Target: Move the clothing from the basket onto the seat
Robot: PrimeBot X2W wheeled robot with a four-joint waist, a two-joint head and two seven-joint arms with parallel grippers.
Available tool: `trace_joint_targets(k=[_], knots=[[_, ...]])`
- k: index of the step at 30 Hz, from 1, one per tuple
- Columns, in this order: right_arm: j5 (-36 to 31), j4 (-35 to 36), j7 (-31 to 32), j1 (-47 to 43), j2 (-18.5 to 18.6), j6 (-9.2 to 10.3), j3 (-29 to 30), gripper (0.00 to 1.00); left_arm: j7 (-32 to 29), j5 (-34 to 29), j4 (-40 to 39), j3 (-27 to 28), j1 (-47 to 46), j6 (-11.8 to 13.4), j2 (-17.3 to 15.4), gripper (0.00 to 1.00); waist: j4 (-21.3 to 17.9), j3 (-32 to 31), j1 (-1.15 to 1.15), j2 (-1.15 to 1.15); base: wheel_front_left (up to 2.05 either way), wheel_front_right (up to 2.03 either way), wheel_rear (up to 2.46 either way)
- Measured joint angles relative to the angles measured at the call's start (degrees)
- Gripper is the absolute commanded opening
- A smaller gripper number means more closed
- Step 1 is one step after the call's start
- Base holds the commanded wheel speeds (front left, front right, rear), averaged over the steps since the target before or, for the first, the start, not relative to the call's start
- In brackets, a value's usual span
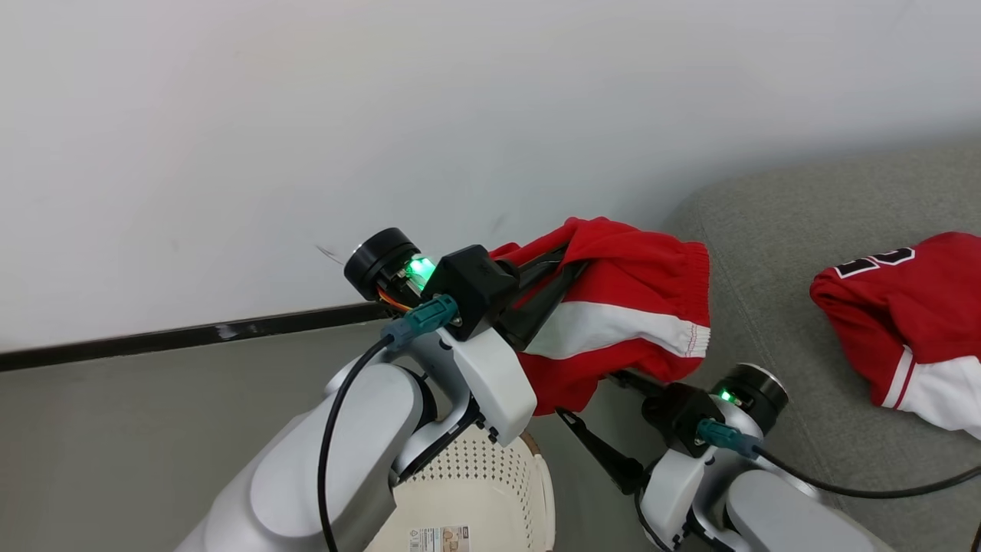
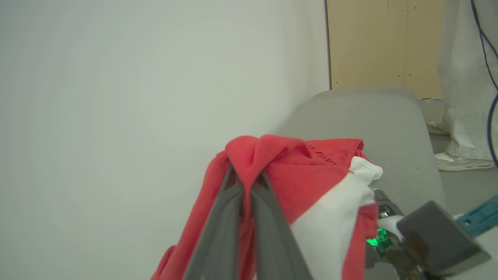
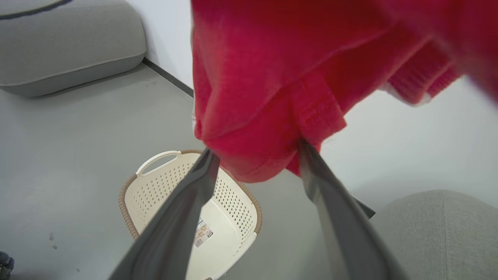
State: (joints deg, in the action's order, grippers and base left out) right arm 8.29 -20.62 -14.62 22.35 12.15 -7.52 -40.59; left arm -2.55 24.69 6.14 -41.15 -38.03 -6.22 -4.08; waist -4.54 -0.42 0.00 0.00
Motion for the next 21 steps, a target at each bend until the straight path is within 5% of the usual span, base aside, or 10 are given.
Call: trace_joint_targets(k=[11, 13, 15, 16, 17, 21], knots=[[-1.5, -0.9, 0.0, 3.1, -2.4, 0.00, -3.3, 1.00, -1.2, 0.4, -0.6, 0.0, 0.1, 0.1, 0.0, 0.00, 1.1, -0.1, 0.00, 0.00, 0.00, 0.00, 0.00], [-2.6, -1.7, 0.0, 4.1, -2.6, -0.01, -4.0, 0.51, -1.5, 0.5, -0.7, 0.0, 0.2, 0.3, 0.0, 0.00, 1.2, -0.1, 0.00, 0.00, 0.00, 0.00, 0.00], [-3.5, -1.9, 0.0, 5.1, -2.7, -0.01, -4.1, 0.19, -1.7, 0.5, -0.8, 0.0, 0.6, 0.4, 0.0, 0.00, 1.2, -0.1, 0.00, 0.00, 0.00, 0.00, 0.00], [-3.9, -1.8, 0.0, 5.5, -2.8, -0.01, -4.1, 0.19, -1.9, 0.5, -0.8, 0.0, 0.9, 0.4, 0.0, 0.00, 1.2, 0.0, 0.00, 0.00, 0.00, 0.00, 0.00], [-4.0, -1.9, 0.0, 5.8, -2.9, -0.01, -4.0, 0.00, -1.9, 0.5, -0.8, 0.0, 1.1, 0.6, -0.1, 0.00, 1.2, 0.0, 0.00, 0.00, 0.00, 0.00, 0.00], [-3.7, -2.2, 0.0, 6.1, -3.4, -0.01, -4.0, 0.00, -2.2, 0.6, -0.8, 0.3, 1.2, 1.0, -0.5, 0.00, 1.0, 0.2, 0.00, 0.00, 0.00, 0.00, 0.00]])
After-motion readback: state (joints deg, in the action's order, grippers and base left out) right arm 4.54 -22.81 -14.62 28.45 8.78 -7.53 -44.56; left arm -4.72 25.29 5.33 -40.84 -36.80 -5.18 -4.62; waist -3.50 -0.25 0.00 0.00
